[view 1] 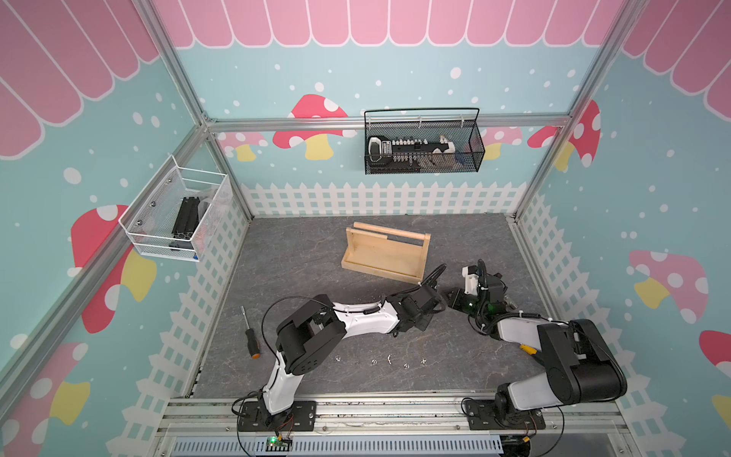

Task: Take the necklace off the jewelry display stand
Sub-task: Place the necklace at the center of the board, then adjust the stand at the center of the board.

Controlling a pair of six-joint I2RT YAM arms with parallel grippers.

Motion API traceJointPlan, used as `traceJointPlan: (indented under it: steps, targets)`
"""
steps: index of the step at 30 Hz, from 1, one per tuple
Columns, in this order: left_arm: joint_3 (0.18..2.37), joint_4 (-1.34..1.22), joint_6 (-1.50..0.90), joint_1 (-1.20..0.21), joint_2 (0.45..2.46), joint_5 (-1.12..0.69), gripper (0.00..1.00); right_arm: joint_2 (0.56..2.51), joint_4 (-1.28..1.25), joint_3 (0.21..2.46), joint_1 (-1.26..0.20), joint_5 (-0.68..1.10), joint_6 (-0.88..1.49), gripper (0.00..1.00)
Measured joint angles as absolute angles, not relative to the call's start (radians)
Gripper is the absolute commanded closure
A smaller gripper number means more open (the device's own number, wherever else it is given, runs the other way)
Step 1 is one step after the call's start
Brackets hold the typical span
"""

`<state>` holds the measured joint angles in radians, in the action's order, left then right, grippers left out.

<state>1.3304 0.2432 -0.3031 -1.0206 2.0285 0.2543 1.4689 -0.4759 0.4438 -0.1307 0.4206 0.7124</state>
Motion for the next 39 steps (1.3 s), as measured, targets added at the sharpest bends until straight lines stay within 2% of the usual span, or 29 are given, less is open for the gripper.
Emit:
traceJointPlan:
  steps: [3,7,9,19,22,24,27,30,39]
  targets:
    - [1.330,0.244,-0.303,-1.019,2.031,0.249,0.86,1.470,-0.477,0.444,-0.131,0.421,0.712,0.82]
    - [1.330,0.243,-0.303,-1.016,2.031,0.250,0.84,1.472,-0.479,0.444,-0.131,0.425,0.712,0.82]
    - [1.330,0.243,-0.305,-1.015,2.031,0.250,0.80,1.472,-0.479,0.444,-0.131,0.427,0.712,0.82]
    - [1.296,0.227,-0.311,-1.014,1.985,0.276,0.79,1.472,-0.479,0.444,-0.131,0.427,0.711,0.82]
    - [1.185,0.168,-0.324,-1.004,1.861,0.265,0.79,1.477,-0.480,0.444,-0.131,0.429,0.711,0.82]
    - [1.045,0.045,-0.352,-0.981,1.731,0.209,0.74,1.489,-0.491,0.445,-0.131,0.439,0.708,0.84]
    - [0.842,-0.103,-0.396,-0.942,1.535,0.152,0.74,1.511,-0.514,0.445,-0.138,0.449,0.702,0.86]
    - [0.732,-0.176,-0.424,-0.939,1.416,0.099,0.74,1.523,-0.543,0.445,-0.166,0.459,0.695,0.86]
    - [0.570,-0.089,-0.463,-0.991,1.014,0.083,0.74,1.544,-0.596,0.484,-0.300,0.440,0.667,0.85]
